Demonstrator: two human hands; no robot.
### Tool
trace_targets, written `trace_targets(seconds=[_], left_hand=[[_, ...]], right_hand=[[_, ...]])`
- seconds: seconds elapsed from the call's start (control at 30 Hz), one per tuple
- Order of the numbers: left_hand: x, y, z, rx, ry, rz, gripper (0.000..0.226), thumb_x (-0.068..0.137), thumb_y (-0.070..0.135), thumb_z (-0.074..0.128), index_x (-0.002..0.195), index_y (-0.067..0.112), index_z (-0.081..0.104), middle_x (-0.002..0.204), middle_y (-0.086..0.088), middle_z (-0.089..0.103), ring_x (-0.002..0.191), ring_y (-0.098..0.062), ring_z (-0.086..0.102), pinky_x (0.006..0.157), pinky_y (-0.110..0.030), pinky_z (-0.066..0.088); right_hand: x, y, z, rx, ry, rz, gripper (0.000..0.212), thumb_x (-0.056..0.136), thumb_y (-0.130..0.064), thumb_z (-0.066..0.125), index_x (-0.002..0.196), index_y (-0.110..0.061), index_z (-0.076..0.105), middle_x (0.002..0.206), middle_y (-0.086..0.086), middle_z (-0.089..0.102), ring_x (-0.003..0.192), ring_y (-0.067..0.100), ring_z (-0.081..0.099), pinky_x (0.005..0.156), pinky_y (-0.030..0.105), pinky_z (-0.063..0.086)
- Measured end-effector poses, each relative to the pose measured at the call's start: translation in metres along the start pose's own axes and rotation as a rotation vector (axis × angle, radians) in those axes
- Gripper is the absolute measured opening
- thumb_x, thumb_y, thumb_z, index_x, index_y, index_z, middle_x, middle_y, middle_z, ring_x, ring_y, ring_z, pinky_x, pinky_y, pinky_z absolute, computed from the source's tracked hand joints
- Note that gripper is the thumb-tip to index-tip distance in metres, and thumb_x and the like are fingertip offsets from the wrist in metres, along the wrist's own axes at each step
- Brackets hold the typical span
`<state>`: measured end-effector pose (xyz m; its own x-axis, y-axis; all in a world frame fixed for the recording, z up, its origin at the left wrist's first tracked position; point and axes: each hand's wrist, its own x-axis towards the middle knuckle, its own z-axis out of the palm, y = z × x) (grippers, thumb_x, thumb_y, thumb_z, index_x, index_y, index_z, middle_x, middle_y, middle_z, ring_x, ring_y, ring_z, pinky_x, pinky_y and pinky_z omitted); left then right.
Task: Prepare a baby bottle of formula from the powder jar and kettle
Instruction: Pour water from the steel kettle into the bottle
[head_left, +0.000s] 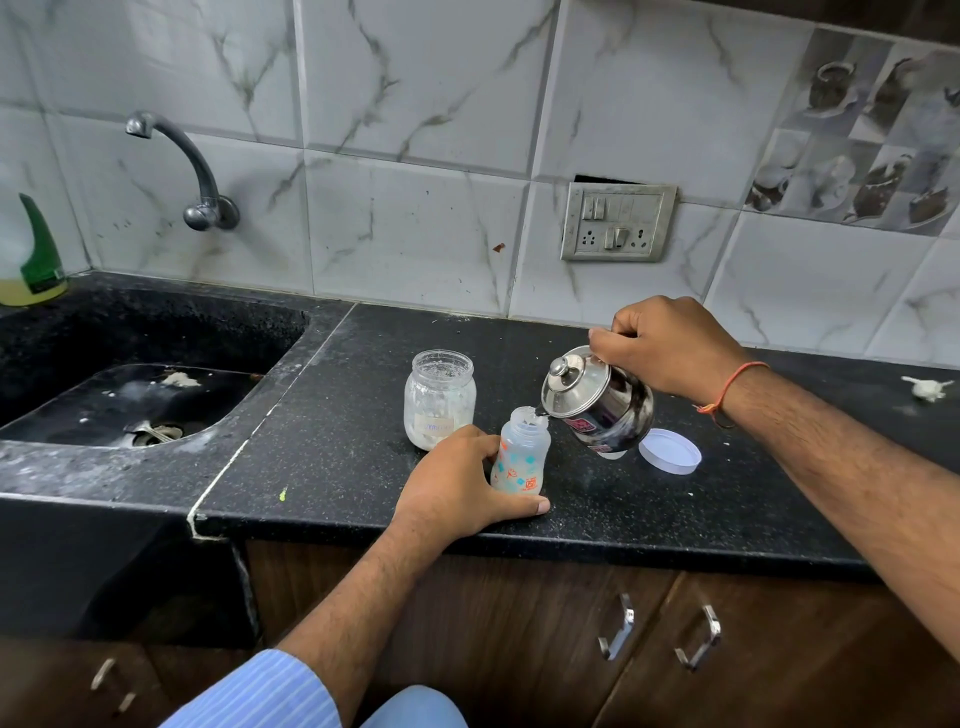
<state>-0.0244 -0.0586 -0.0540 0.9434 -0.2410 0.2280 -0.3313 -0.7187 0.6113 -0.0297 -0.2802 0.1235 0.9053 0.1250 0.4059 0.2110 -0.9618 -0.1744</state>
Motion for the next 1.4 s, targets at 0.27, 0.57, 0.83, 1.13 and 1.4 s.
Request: trace_targets(seconds=[0.27,0.57,0.83,1.13,1.4], left_hand=[[-0.0006,0.0024,-0.0017,0.009,-0.006,0.005,0.078,0.064,0.082,0.088,0.122,0.031,0.075,0.113,0.018,0.061,0.101,-0.003,0.063,0.094,-0.033,0.059],[-0.0020,0.0034,-0.0033,0.000,-0.007,0.003,0.074,0.065,0.080,0.089,0.119,0.031,0.075,0.112,0.017,0.061,0.101,-0.004,0.064,0.095,-0.036,0.060],[-0.0008,0.0006,-0.0002,-0.006,0.004,0.000,0.072,0.063,0.082,0.089,0.113,0.032,0.076,0.108,0.016,0.062,0.099,-0.004,0.064,0.093,-0.039,0.060],[-0.0006,0.0013,-0.0006,-0.017,0.001,0.004,0.073,0.064,0.080,0.090,0.117,0.033,0.076,0.110,0.017,0.061,0.100,-0.003,0.063,0.094,-0.036,0.060],[-0.0008,0.0012,-0.0010,-0.004,-0.003,0.001,0.076,0.063,0.082,0.089,0.119,0.032,0.075,0.112,0.018,0.061,0.102,-0.003,0.064,0.095,-0.036,0.060]], right_hand=[[0.0000,-0.0016,-0.0013,-0.005,-0.008,0.006,0.047,0.098,-0.043,0.063,0.061,-0.014,0.062,0.056,0.002,0.059,0.056,0.017,0.048,0.054,0.031,0.034],[0.0005,-0.0027,-0.0018,-0.011,-0.002,-0.009,0.048,0.098,-0.043,0.062,0.061,-0.012,0.061,0.060,0.007,0.064,0.057,0.019,0.049,0.055,0.032,0.035],[0.0023,-0.0018,-0.0010,-0.031,0.014,-0.017,0.048,0.097,-0.042,0.062,0.065,-0.007,0.065,0.066,0.016,0.067,0.060,0.024,0.051,0.056,0.035,0.036],[0.0011,-0.0024,-0.0012,-0.020,0.009,-0.014,0.050,0.098,-0.042,0.062,0.063,-0.006,0.063,0.059,0.013,0.060,0.056,0.021,0.045,0.054,0.034,0.032],[0.0009,-0.0041,-0.0027,-0.023,0.002,-0.026,0.050,0.097,-0.041,0.062,0.058,-0.012,0.057,0.055,0.007,0.057,0.055,0.020,0.045,0.054,0.034,0.033]])
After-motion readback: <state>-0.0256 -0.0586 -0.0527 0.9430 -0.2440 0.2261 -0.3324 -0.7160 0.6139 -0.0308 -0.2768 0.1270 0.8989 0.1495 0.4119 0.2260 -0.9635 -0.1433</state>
